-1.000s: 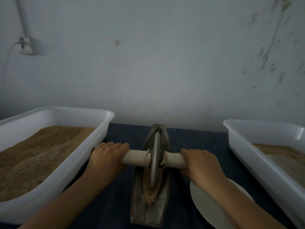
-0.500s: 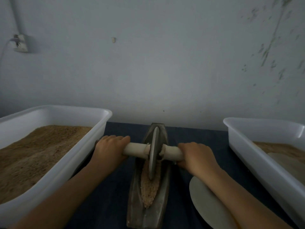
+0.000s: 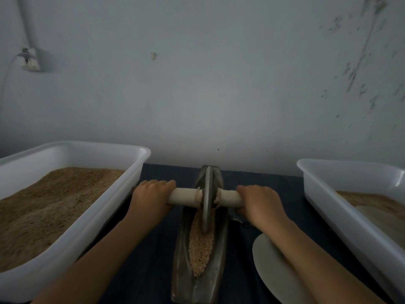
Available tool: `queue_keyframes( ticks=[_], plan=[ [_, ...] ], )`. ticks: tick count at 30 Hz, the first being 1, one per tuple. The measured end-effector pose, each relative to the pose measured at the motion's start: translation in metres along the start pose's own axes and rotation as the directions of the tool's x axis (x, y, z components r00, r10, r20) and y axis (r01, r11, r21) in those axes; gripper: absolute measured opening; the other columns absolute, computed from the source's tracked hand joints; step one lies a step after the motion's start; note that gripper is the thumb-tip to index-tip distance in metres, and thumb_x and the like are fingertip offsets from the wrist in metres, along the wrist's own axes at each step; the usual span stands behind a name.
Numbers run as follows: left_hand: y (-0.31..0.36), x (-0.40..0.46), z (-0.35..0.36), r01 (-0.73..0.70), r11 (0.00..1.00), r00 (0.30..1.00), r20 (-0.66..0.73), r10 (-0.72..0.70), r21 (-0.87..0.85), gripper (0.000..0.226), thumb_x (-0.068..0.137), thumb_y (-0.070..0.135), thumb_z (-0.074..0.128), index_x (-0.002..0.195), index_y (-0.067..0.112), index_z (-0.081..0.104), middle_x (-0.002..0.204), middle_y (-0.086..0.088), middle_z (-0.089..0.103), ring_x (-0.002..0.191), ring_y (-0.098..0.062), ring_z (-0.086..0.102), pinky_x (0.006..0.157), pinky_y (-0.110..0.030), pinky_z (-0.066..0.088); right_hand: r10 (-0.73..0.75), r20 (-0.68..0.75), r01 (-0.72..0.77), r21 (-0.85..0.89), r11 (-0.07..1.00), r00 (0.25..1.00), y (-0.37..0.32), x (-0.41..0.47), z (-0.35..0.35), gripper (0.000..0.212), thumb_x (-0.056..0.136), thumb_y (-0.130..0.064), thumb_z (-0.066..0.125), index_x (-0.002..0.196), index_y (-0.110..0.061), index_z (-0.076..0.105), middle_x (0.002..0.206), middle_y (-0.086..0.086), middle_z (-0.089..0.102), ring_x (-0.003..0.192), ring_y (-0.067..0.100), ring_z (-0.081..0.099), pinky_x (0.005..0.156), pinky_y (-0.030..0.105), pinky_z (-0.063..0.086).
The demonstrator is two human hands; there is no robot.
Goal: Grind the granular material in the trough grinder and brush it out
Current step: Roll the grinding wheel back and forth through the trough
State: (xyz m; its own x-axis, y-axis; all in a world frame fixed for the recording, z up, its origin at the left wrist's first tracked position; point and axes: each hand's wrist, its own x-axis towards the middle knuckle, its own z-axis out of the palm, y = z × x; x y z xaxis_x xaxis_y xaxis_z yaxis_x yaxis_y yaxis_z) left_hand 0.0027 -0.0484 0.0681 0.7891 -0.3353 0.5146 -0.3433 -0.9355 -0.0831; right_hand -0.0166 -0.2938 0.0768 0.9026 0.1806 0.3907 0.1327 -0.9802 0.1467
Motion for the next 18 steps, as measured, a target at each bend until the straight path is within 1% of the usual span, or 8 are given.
queue_keyframes(
  ticks=[2, 4, 5, 7, 12, 15, 16, 18],
  plan=[
    [0.002, -0.014, -0.012, -0.048, 0.999, 0.998, -0.030, 0.047, -0.024, 0.032, 0.077, 0.037, 0.071, 0.103, 0.024, 0.058, 0.101, 0.007, 0.066, 0.093, -0.012, 0.062, 0.080, -0.026, 0.043, -0.016, 0.006, 0.016, 0.012, 1.000, 1.000, -0.003, -0.013, -0.004, 0.024, 0.085, -0.036, 0.055, 0.107, -0.026, 0.053, 0.104, -0.005, 0.062, 0.094, 0.016, 0.058, 0.066, 0.025, 0.028],
    [0.001, -0.026, -0.023, -0.138, 0.989, 0.989, -0.058, 0.135, -0.053, 0.045, 0.047, 0.033, 0.091, 0.082, 0.022, 0.065, 0.074, 0.005, 0.068, 0.066, -0.011, 0.065, 0.060, -0.028, 0.051, -0.031, 0.010, 0.031, 0.020, 0.999, 0.999, -0.005, -0.028, -0.010, 0.024, 0.086, -0.038, 0.054, 0.107, -0.027, 0.051, 0.105, -0.007, 0.062, 0.095, 0.016, 0.058, 0.065, 0.025, 0.026],
    [0.000, -0.031, -0.028, -0.164, 0.985, 0.984, -0.087, 0.158, -0.061, 0.050, 0.034, 0.031, 0.095, 0.073, 0.022, 0.065, 0.064, 0.006, 0.065, 0.055, -0.009, 0.063, 0.050, -0.027, 0.051, -0.039, 0.007, 0.039, 0.027, 0.999, 0.999, -0.007, -0.035, -0.013, 0.023, 0.086, -0.039, 0.053, 0.105, -0.028, 0.051, 0.104, -0.008, 0.061, 0.095, 0.015, 0.058, 0.064, 0.025, 0.024],
    [-0.001, -0.039, -0.035, -0.191, 0.980, 0.977, -0.107, 0.184, -0.062, 0.055, 0.024, 0.031, 0.096, 0.068, 0.024, 0.064, 0.057, 0.007, 0.063, 0.048, -0.008, 0.061, 0.044, -0.026, 0.050, -0.051, 0.022, 0.050, 0.051, 0.997, 0.998, -0.010, -0.047, -0.020, 0.021, 0.085, -0.040, 0.052, 0.103, -0.028, 0.051, 0.104, -0.009, 0.061, 0.093, 0.013, 0.057, 0.064, 0.025, 0.022],
    [-0.003, -0.043, -0.035, -0.202, 0.978, 0.976, -0.095, 0.197, -0.049, 0.056, 0.024, 0.031, 0.095, 0.069, 0.025, 0.065, 0.058, 0.008, 0.063, 0.049, -0.008, 0.061, 0.044, -0.027, 0.051, -0.071, 0.034, 0.068, 0.082, 0.994, 0.997, -0.013, -0.055, -0.027, 0.023, 0.086, -0.041, 0.053, 0.104, -0.027, 0.051, 0.104, -0.009, 0.061, 0.093, 0.012, 0.057, 0.054, 0.023, 0.020],
    [-0.002, -0.037, -0.028, -0.152, 0.986, 0.988, -0.052, 0.148, -0.074, 0.052, 0.029, 0.030, 0.096, 0.069, 0.023, 0.064, 0.060, 0.007, 0.064, 0.052, -0.009, 0.063, 0.047, -0.027, 0.051, -0.046, 0.006, 0.046, 0.065, 0.997, 0.999, -0.012, -0.044, -0.022, 0.023, 0.086, -0.040, 0.053, 0.105, -0.028, 0.051, 0.105, -0.009, 0.061, 0.095, 0.013, 0.057, 0.065, 0.024, 0.025],
    [-0.002, -0.033, -0.023, -0.133, 0.989, 0.991, -0.033, 0.131, -0.061, 0.049, 0.035, 0.030, 0.095, 0.072, 0.023, 0.064, 0.064, 0.005, 0.066, 0.057, -0.010, 0.064, 0.052, -0.028, 0.052, -0.033, 0.006, 0.033, 0.061, 0.998, 0.999, -0.011, -0.039, -0.019, 0.023, 0.086, -0.040, 0.054, 0.105, -0.028, 0.052, 0.105, -0.008, 0.061, 0.095, 0.014, 0.057, 0.066, 0.024, 0.026],
    [-0.002, -0.022, -0.016, -0.080, 0.994, 0.997, 0.011, 0.081, -0.072, 0.037, 0.060, 0.032, 0.085, 0.088, 0.022, 0.064, 0.085, 0.004, 0.069, 0.078, -0.013, 0.066, 0.071, -0.030, 0.050, -0.015, 0.005, 0.015, 0.050, 0.999, 1.000, -0.009, -0.025, -0.014, 0.023, 0.085, -0.039, 0.055, 0.104, -0.027, 0.054, 0.104, -0.007, 0.062, 0.095, 0.014, 0.058, 0.065, 0.024, 0.026]
  ],
)
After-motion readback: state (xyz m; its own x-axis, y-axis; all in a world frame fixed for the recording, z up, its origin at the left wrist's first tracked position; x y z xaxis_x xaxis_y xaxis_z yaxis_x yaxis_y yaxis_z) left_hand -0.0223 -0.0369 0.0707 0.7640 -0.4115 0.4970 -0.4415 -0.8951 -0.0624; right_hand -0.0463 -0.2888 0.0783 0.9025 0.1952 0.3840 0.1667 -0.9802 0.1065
